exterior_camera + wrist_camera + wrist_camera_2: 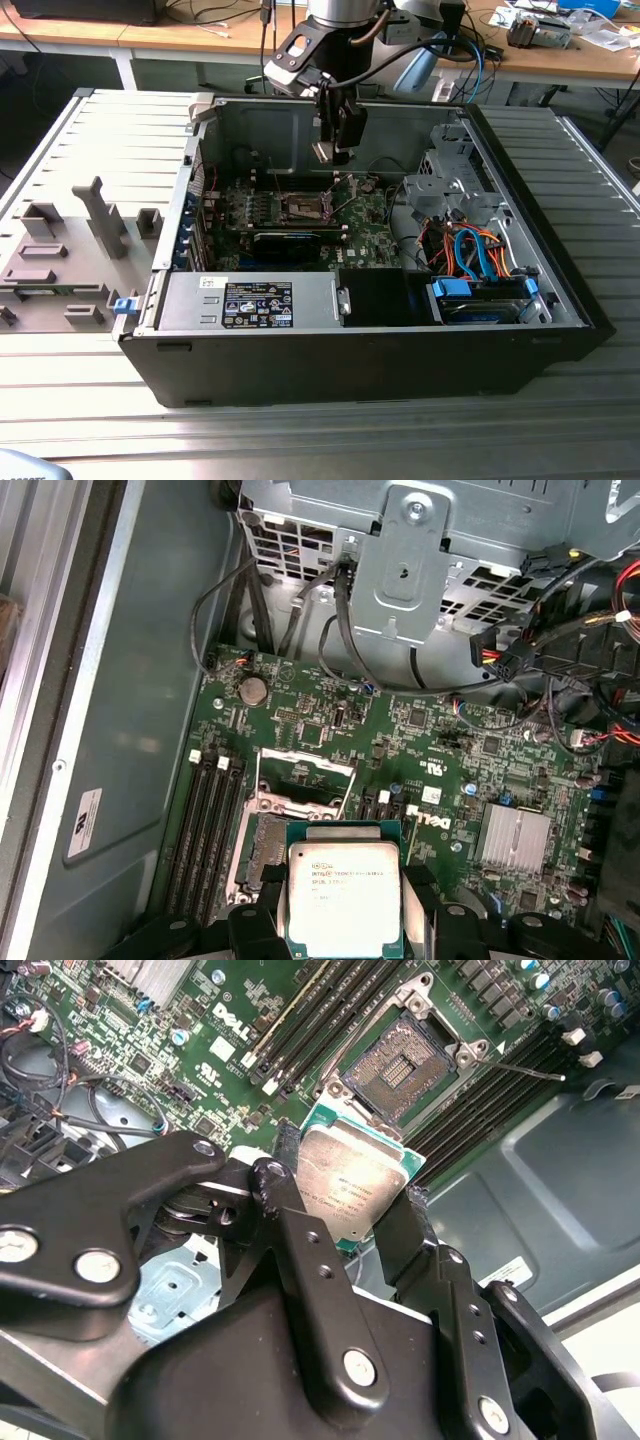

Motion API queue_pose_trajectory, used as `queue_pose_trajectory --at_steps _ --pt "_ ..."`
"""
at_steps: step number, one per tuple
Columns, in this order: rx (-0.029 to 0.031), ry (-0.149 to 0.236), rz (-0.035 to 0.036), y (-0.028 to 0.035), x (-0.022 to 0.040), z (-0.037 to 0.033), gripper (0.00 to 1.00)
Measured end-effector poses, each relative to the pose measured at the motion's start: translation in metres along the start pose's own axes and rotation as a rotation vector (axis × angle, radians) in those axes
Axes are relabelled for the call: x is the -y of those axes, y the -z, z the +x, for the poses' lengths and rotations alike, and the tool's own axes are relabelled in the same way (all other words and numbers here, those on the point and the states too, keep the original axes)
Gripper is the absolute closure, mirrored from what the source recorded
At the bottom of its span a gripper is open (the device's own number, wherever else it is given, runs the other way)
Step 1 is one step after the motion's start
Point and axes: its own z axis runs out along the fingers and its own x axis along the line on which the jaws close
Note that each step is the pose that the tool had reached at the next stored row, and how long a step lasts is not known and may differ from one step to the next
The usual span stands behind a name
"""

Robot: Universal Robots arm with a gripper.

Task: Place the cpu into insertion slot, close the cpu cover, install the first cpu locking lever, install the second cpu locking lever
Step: 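Place the cpu into insertion slot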

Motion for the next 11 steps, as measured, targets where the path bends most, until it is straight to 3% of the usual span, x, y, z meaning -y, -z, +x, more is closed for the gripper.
queue_pose_trajectory --at_steps 11 --pt "0.0005 -0.013 0.0003 0.0 0.0 0.0 0.46"
